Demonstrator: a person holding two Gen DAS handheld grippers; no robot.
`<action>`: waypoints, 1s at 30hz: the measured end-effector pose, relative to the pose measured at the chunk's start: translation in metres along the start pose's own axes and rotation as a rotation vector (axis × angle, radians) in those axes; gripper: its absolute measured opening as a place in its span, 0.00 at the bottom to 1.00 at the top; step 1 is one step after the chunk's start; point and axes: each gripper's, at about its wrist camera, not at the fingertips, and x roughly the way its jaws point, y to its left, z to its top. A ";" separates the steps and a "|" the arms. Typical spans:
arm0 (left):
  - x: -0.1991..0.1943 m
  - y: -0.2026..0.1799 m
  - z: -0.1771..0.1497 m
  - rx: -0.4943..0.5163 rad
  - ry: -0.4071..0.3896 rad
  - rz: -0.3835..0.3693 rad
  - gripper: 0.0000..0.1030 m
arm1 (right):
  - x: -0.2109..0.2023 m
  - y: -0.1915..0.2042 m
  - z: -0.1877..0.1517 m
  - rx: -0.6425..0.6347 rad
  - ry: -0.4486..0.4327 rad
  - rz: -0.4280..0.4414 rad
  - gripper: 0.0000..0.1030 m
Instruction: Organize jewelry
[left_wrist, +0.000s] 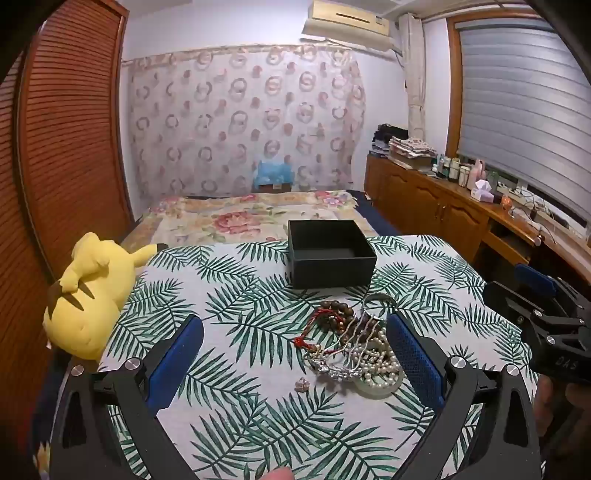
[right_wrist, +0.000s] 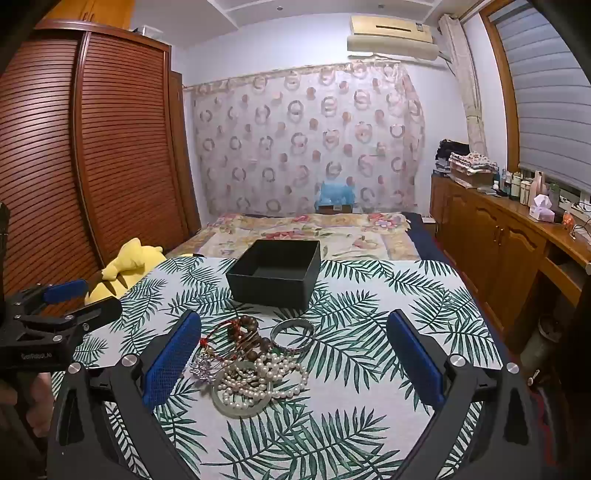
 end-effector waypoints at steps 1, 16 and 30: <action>0.000 0.000 0.000 0.000 0.000 0.001 0.93 | 0.000 0.000 0.000 0.000 0.000 0.001 0.98; -0.002 -0.001 0.001 -0.004 -0.006 -0.003 0.93 | -0.002 0.001 0.001 0.001 -0.001 0.001 0.98; -0.003 -0.001 0.000 -0.006 -0.011 -0.002 0.93 | -0.002 0.001 0.001 -0.001 -0.003 0.000 0.98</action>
